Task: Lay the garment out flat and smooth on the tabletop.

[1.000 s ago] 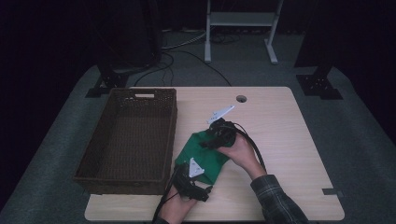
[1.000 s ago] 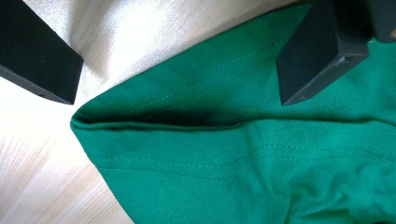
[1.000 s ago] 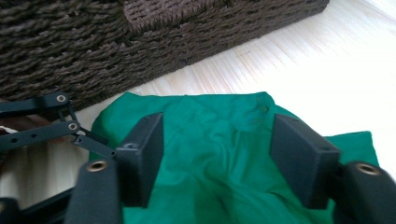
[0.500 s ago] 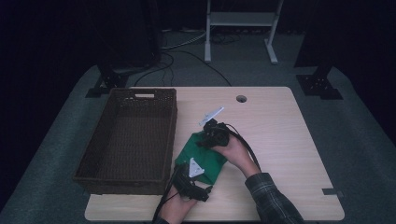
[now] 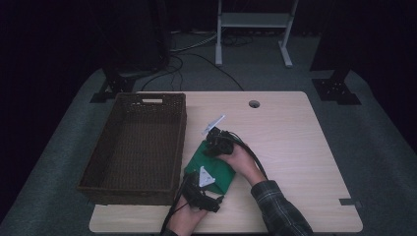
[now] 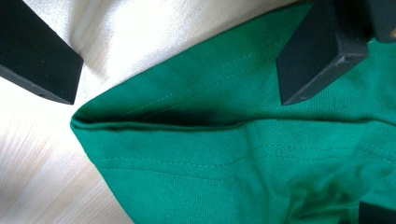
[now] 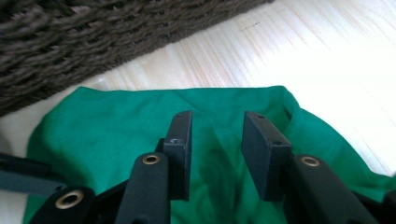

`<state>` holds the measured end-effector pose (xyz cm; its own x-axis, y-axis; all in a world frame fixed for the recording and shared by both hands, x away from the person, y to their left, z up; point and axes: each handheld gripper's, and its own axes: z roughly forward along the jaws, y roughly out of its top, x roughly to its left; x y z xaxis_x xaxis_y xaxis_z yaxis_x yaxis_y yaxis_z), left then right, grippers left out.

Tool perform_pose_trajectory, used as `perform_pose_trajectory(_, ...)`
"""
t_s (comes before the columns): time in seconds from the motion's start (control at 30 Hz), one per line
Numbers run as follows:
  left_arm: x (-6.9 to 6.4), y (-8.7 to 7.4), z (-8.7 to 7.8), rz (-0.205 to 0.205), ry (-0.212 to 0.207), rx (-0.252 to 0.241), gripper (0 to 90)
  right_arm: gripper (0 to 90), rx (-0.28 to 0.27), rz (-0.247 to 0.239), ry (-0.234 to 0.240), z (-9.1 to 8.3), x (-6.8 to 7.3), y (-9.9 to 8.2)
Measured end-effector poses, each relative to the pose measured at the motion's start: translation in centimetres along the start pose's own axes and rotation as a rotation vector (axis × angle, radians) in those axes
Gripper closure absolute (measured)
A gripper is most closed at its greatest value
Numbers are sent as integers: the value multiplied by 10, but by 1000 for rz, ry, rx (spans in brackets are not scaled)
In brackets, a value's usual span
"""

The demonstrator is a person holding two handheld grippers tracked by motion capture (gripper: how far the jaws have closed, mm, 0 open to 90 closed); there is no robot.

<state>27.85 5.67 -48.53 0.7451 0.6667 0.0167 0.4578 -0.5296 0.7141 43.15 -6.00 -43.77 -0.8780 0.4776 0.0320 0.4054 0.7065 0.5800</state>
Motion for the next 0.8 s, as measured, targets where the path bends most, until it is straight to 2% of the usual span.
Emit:
perform_pose_trajectory(0.27,0,0,0,1,-1,0,0,669,40,-7,-22,13,2,2)
perform_pose_trajectory(0.43,0,0,0,0,-1,0,0,752,67,-20,-25,19,3,0)
perform_pose_trajectory(0.6,0,0,0,0,-2,0,0,873,65,-21,-27,19,3,0)
perform_pose_trajectory(0.8,0,0,0,0,-1,0,0,879,47,-15,-21,15,3,-1)
